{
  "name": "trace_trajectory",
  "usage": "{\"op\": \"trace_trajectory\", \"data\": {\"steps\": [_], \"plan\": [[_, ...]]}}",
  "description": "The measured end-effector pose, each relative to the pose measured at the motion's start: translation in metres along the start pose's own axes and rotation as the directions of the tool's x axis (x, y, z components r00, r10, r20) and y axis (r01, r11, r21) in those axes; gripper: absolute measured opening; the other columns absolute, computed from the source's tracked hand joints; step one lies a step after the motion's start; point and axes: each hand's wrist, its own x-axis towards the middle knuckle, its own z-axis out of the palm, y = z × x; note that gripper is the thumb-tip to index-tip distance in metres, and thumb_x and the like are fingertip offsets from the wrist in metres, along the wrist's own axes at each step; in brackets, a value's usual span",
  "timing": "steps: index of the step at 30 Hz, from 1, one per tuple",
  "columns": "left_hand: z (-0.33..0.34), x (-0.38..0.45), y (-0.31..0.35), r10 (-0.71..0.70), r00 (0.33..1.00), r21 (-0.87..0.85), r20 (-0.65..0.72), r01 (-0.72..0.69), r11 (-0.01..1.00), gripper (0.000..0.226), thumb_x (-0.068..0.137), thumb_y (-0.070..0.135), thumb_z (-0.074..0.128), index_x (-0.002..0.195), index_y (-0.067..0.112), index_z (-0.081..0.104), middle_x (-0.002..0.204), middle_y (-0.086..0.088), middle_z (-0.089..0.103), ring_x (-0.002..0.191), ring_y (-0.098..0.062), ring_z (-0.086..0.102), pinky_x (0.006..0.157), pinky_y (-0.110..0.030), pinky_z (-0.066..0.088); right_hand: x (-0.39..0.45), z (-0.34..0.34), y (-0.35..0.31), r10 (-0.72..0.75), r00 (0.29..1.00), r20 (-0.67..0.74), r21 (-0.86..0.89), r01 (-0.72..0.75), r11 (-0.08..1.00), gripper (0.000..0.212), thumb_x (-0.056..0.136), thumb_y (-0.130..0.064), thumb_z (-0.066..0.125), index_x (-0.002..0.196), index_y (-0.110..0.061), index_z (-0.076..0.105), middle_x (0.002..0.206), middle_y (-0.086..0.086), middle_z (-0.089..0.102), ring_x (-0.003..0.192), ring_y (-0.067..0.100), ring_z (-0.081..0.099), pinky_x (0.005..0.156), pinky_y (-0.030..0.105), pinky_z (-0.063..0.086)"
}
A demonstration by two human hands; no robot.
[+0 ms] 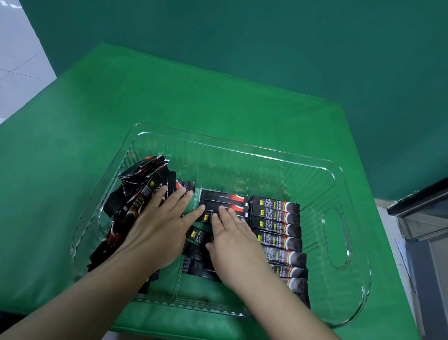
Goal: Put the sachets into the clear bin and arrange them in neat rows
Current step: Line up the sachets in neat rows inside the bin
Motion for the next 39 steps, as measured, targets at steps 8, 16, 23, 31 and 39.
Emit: {"op": "trace_trajectory", "data": {"steps": [8, 16, 23, 31, 39], "plan": [[0.006, -0.001, -0.002, 0.018, 0.996, 0.038, -0.085, -0.015, 0.999, 0.053, 0.071, 0.019, 0.046, 0.115, -0.002, 0.067, 0.124, -0.017, 0.063, 0.117, -0.032, 0.059, 0.102, -0.048, 0.024, -0.009, 0.004, 0.003, 0.008, 0.981, -0.192, -0.056, -0.019, 0.998, 0.027, 0.052, -0.011, 0.086, 0.070, -0.018, 0.067, 0.072, -0.001, 0.062, 0.074, 0.021, 0.060, 0.059, 0.027, 0.042], [0.004, -0.001, -0.002, 0.024, 0.995, 0.064, -0.097, -0.018, 0.998, 0.046, 0.058, 0.018, 0.071, 0.100, -0.002, 0.072, 0.121, -0.020, 0.063, 0.115, -0.033, 0.059, 0.102, -0.049, 0.023, -0.002, 0.003, 0.001, -0.019, 0.979, -0.202, -0.095, 0.000, 0.995, 0.018, 0.078, -0.002, 0.063, 0.093, -0.011, 0.065, 0.098, 0.006, 0.062, 0.098, 0.026, 0.054, 0.076, 0.034, 0.038], [0.003, 0.001, -0.001, 0.003, 0.995, 0.029, -0.104, 0.000, 1.000, 0.049, 0.044, 0.012, 0.083, 0.090, -0.004, 0.074, 0.117, -0.021, 0.065, 0.112, -0.034, 0.062, 0.100, -0.046, 0.025, 0.005, 0.004, 0.002, 0.058, 0.968, -0.242, -0.054, -0.073, 0.996, 0.024, 0.050, 0.001, 0.077, 0.067, -0.012, 0.066, 0.071, 0.006, 0.063, 0.071, 0.027, 0.061, 0.057, 0.032, 0.044], [0.003, 0.000, -0.001, -0.009, 0.994, 0.033, -0.106, 0.013, 0.999, 0.047, 0.045, 0.012, 0.083, 0.089, -0.003, 0.074, 0.119, -0.020, 0.064, 0.114, -0.033, 0.061, 0.101, -0.048, 0.023, -0.012, 0.005, 0.010, -0.098, 0.988, -0.119, -0.029, 0.095, 0.995, 0.028, 0.089, -0.033, 0.060, 0.113, -0.018, 0.064, 0.113, 0.001, 0.061, 0.112, 0.021, 0.046, 0.089, 0.034, 0.035], [0.003, 0.000, -0.001, -0.005, 0.994, 0.037, -0.106, 0.009, 0.999, 0.046, 0.047, 0.011, 0.083, 0.090, -0.003, 0.074, 0.118, -0.020, 0.065, 0.113, -0.033, 0.061, 0.101, -0.048, 0.024, -0.011, 0.008, 0.010, -0.095, 0.986, -0.139, -0.064, 0.086, 0.994, 0.027, 0.090, -0.029, 0.058, 0.113, -0.015, 0.063, 0.114, 0.002, 0.060, 0.113, 0.023, 0.046, 0.088, 0.035, 0.036]]}}
